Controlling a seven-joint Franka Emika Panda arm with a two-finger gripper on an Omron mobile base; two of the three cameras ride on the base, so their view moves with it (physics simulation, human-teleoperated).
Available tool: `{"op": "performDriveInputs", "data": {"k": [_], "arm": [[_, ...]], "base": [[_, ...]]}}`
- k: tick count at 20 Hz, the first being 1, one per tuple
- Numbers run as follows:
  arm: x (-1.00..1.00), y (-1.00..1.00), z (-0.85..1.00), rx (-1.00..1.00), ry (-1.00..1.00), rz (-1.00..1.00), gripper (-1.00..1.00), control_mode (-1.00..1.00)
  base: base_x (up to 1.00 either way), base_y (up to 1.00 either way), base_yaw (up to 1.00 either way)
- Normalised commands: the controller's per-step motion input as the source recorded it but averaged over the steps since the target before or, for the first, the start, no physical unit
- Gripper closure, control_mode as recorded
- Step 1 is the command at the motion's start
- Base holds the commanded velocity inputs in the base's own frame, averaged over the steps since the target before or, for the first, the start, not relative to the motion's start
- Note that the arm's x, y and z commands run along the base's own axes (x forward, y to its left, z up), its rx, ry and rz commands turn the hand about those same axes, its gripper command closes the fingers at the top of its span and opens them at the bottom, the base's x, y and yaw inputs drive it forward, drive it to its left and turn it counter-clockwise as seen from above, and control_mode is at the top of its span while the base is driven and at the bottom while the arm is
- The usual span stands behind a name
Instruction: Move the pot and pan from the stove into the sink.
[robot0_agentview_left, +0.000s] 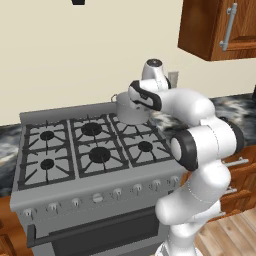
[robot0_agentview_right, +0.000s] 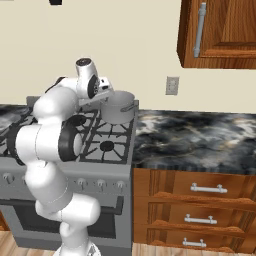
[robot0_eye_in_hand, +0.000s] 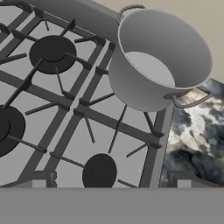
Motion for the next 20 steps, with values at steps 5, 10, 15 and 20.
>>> {"op": "performDriveInputs", "data": {"k": [5,10,15,20], "arm": [[0.19,0.0,-0.06,0.0,0.01,0.0,-1.0,-1.0],[0.31,0.0,-0.18,-0.01,0.03,0.03,-1.0,-1.0],[0.37,0.0,-0.2,0.0,0.04,0.05,-1.0,-1.0],[0.3,0.0,-0.22,-0.01,0.07,0.07,-1.0,-1.0]], "base": [[0.0,0.0,0.0],[0.0,0.0,0.0],[0.0,0.0,0.0],[0.0,0.0,0.0]]}}
